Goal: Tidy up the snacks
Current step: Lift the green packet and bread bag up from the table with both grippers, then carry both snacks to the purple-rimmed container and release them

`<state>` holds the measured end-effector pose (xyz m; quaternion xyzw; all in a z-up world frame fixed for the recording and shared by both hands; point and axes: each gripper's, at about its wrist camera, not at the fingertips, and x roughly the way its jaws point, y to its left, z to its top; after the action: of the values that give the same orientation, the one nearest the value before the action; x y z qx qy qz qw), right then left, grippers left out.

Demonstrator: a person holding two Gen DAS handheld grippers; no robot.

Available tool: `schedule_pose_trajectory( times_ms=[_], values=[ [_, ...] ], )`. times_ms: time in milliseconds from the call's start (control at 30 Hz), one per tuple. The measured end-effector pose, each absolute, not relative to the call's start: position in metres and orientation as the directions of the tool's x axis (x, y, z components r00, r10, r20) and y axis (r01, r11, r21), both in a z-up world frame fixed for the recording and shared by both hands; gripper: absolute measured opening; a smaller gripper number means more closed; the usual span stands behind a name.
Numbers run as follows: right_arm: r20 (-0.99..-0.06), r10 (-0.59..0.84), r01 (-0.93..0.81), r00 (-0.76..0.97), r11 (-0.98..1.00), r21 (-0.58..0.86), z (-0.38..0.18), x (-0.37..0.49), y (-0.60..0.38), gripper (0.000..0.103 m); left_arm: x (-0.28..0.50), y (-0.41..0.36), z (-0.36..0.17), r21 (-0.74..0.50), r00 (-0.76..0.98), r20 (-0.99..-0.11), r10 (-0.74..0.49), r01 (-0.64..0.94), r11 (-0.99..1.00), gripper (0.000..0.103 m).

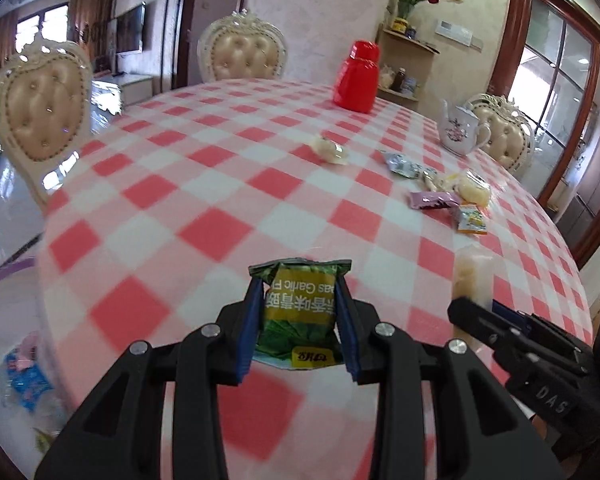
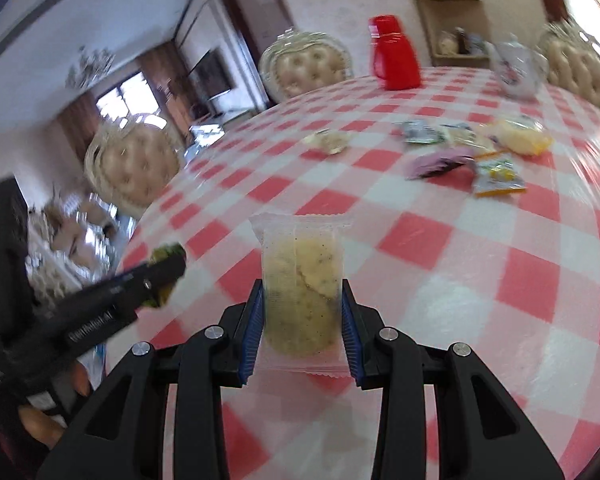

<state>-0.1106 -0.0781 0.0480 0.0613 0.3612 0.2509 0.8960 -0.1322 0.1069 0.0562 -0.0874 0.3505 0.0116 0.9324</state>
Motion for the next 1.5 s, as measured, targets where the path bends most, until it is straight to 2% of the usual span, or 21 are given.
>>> schedule_pose_trajectory(
  times_ms=[467, 800, 1000, 1033, 1067, 1100, 1167, 1233, 1300, 1367, 1433, 1500],
  values=[
    [-0.639, 0.544, -0.610, 0.544, 0.779, 0.144, 0.060, -0.171, 0.027, 0.036, -0.208, 0.232, 0.067, -0.085, 0.742, -0.658, 0.124, -0.238, 0.968, 0.036],
    [-0.666, 0.647, -0.796, 0.371, 0.591, 0.131, 0.059, -0.222, 0.119, 0.036, -0.245, 0.290, 0.089, 0.157, 0.697, -0.636, 0.332, -0.304, 0.940, 0.036],
    [-0.690, 0.673, -0.874, 0.267, 0.471, 0.121, 0.046, -0.252, 0.169, 0.036, -0.252, 0.314, 0.083, 0.232, 0.638, -0.659, 0.398, -0.330, 0.915, 0.037],
    [-0.687, 0.680, -0.879, 0.257, 0.460, 0.126, 0.045, -0.253, 0.172, 0.037, -0.252, 0.318, 0.082, 0.229, 0.627, -0.667, 0.403, -0.342, 0.911, 0.049],
    [-0.685, 0.684, -0.883, 0.250, 0.452, 0.129, 0.044, -0.255, 0.173, 0.039, -0.251, 0.321, 0.081, 0.226, 0.618, -0.669, 0.414, -0.361, 0.905, 0.077],
    [-0.678, 0.689, -0.879, 0.257, 0.458, 0.132, 0.045, -0.253, 0.171, 0.045, -0.252, 0.327, 0.082, 0.233, 0.603, -0.654, 0.457, -0.414, 0.880, 0.087],
    [-0.664, 0.694, -0.861, 0.279, 0.487, 0.147, 0.049, -0.247, 0.161, 0.051, -0.256, 0.331, 0.088, 0.224, 0.601, -0.625, 0.499, -0.474, 0.852, 0.091],
    [-0.649, 0.697, -0.829, 0.305, 0.530, 0.180, 0.055, -0.233, 0.143, 0.053, -0.259, 0.332, 0.094, 0.160, 0.632, -0.615, 0.471, -0.485, 0.860, 0.091],
    [-0.630, 0.695, -0.781, 0.345, 0.585, 0.219, 0.061, -0.214, 0.114, 0.060, -0.260, 0.329, 0.099, 0.085, 0.670, -0.604, 0.431, -0.483, 0.871, 0.092],
    [-0.610, 0.691, -0.734, 0.388, 0.632, 0.248, 0.065, -0.199, 0.084, 0.061, -0.256, 0.316, 0.102, 0.031, 0.710, -0.585, 0.392, -0.463, 0.886, 0.096],
    [-0.599, 0.662, -0.674, 0.451, 0.692, 0.258, 0.068, -0.184, 0.053, 0.063, -0.248, 0.296, 0.098, -0.024, 0.744, -0.588, 0.318, -0.409, 0.912, 0.099],
    [-0.586, 0.619, -0.592, 0.523, 0.759, 0.273, 0.068, -0.167, 0.011, 0.072, -0.234, 0.274, 0.091, -0.102, 0.754, -0.626, 0.199, -0.333, 0.937, 0.099]
  ],
)
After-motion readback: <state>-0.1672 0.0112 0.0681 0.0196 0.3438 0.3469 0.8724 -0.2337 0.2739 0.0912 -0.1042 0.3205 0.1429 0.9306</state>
